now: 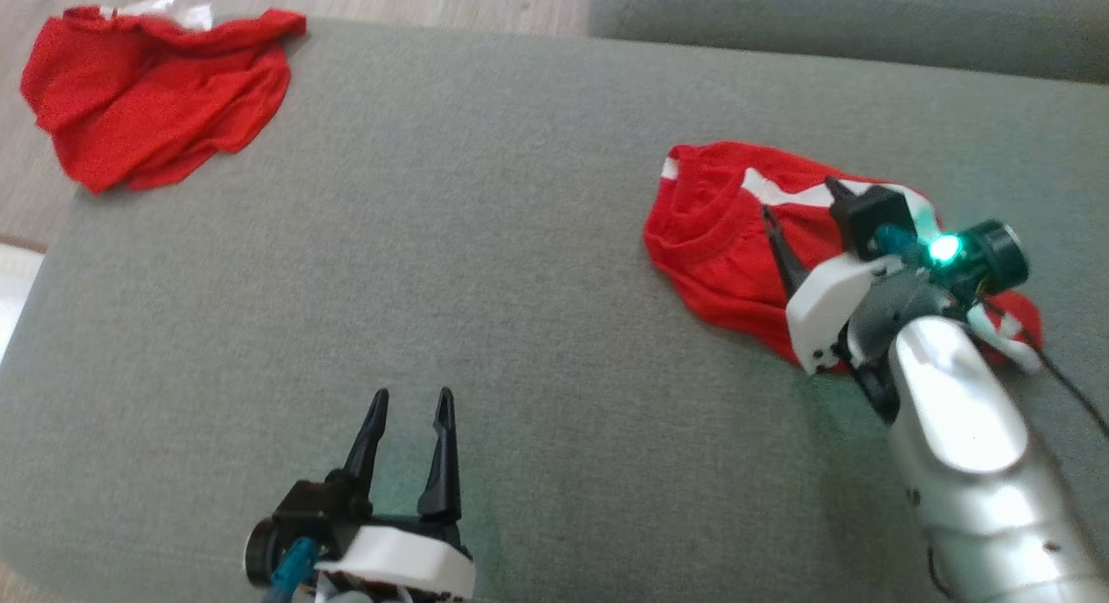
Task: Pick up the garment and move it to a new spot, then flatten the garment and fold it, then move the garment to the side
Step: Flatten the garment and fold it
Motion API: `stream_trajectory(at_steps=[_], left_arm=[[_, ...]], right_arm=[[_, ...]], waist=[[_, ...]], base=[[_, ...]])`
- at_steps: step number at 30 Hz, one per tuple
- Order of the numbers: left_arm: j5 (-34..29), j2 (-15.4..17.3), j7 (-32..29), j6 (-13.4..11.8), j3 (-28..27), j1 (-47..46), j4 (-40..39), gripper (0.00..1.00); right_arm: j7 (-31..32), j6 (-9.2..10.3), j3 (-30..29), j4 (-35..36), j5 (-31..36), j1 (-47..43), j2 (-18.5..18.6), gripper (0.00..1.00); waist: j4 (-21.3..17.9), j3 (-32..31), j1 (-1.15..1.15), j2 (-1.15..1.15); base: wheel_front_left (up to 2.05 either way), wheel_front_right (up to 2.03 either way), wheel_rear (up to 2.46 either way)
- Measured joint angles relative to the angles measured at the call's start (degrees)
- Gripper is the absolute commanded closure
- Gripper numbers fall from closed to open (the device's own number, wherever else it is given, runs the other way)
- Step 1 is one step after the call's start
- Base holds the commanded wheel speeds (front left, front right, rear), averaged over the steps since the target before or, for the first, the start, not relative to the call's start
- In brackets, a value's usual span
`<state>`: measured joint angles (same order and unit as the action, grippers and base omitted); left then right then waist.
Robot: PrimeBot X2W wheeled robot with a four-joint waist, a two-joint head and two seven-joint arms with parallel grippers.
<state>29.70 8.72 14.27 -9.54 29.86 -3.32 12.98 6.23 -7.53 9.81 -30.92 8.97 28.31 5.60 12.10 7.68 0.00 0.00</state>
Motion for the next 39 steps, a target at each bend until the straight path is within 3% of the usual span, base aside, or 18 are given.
stream_trajectory(at_steps=[10, 11, 12, 15, 16, 22, 26, 31, 39], left_arm=[[-0.2, -1.3, 0.0, 0.6, -0.2, -1.7, 0.9, 0.0], [-0.5, -1.5, 0.0, 0.7, -0.2, -1.8, 1.0, 0.0], [-0.6, -1.6, 0.0, 0.9, -0.3, -1.8, 1.1, 0.0], [-0.6, -2.0, 0.0, 1.1, -0.4, -2.4, 1.2, 0.0], [-0.8, -2.0, 0.0, 1.1, -0.5, -2.5, 1.2, 0.0], [-1.5, -2.3, 0.0, 1.5, -1.2, -2.6, 1.4, 0.0], [-2.1, -2.3, 0.0, 1.6, -1.9, -2.6, 1.5, 0.0], [-2.1, -2.1, 0.0, 1.7, -2.1, -2.5, 1.6, 0.0], [-2.1, -1.9, 0.0, 1.7, -2.1, -2.4, 1.5, 0.0]], right_arm=[[9.2, 0.0, 3.2, -11.9, -1.0, 7.9, 2.4, 0.0], [9.7, 0.0, 3.5, -12.4, -1.3, 8.0, 2.4, 0.18], [10.1, 0.0, 3.8, -12.9, -1.6, 8.1, 2.4, 0.53], [10.9, 0.0, 4.4, -13.8, -2.4, 8.6, 2.4, 0.81], [10.9, 0.0, 4.4, -13.9, -2.4, 8.7, 2.4, 1.0], [8.6, 0.0, 4.4, -13.7, -3.0, 8.7, 2.4, 1.0], [4.2, 0.0, 5.3, -9.3, -5.0, 8.6, 0.8, 1.0], [2.8, 0.0, 11.9, -1.2, -8.7, 5.5, -1.0, 1.0], [3.9, 0.0, 20.7, 6.0, -12.7, -2.1, -1.3, 1.0]], waist=[[3.0, 3.9, 0.01, 0.0], [3.1, 4.1, 0.01, 0.0], [3.1, 4.3, 0.01, 0.0], [2.9, 4.5, 0.0, 0.0], [2.8, 4.6, 0.0, 0.0], [2.1, 4.5, 0.0, 0.0], [1.5, 3.8, 0.0, 0.0], [1.1, 2.5, -0.01, 0.0], [0.7, 1.5, -0.01, 0.0]], base=[[0.0, 0.0, 0.0], [0.0, 0.0, 0.0], [0.0, 0.0, 0.0], [0.0, 0.0, 0.0], [0.0, 0.0, 0.0], [0.0, 0.0, 0.0], [0.0, 0.0, 0.0], [0.0, 0.0, 0.0], [0.0, 0.0, 0.0]])
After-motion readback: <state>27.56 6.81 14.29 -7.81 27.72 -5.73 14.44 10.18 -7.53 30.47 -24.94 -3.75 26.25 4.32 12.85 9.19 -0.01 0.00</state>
